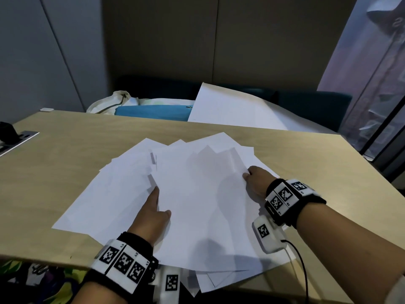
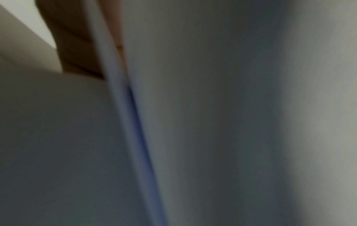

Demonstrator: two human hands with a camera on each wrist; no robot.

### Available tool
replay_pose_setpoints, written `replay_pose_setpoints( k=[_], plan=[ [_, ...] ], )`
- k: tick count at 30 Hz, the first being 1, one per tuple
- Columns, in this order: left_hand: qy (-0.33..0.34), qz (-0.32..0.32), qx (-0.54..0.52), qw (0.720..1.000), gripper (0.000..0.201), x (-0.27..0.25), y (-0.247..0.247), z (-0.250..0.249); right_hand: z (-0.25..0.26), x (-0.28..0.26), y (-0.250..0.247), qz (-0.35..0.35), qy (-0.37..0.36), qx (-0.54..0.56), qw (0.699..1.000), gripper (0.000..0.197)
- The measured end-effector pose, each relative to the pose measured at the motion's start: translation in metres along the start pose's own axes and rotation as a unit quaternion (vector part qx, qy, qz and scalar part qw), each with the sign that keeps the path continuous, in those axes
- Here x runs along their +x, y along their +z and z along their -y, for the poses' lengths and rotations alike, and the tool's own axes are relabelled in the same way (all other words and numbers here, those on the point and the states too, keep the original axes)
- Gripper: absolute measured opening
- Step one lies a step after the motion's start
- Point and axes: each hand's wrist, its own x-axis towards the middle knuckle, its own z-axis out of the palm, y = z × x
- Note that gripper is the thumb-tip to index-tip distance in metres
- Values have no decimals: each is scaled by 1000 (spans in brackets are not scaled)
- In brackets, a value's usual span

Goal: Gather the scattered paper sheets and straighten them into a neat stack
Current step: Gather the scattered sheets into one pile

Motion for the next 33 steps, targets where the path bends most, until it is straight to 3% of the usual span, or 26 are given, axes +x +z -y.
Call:
replay_pose_setpoints(
  k=[4, 10, 13, 17, 24, 25, 28, 33],
  plan=[
    [-2, -12, 17, 1000, 66, 2, -3, 4, 1, -6, 6, 52, -28, -5, 998, 41],
    [-6, -18, -4, 1000, 58, 5, -4, 11, -10, 2, -2, -19, 28, 110, 993, 26],
    [-16, -21, 0, 1000, 54, 7, -3, 14, -15, 5, 8, 23, 43, 166, 985, 12],
    [-12, -9, -15, 1000, 51, 2, 1, 12, -13, 5, 32, 65, 61, 243, 966, 25],
    [10, 3, -42, 999, 71, -2, -5, 16, -4, 7, 20, 44, 61, 249, 966, 26],
    [5, 3, -38, 999, 67, -1, -7, 18, -9, 14, 11, 12, 65, 229, 971, 33],
    [-11, 3, -27, 1000, 50, 2, -10, 18, -23, 25, -20, -73, 82, 10, 994, 55],
    [-21, 14, 9, 1000, 33, 3, -10, 13, -45, 40, -31, -36, 141, -102, 984, 71]
  ],
)
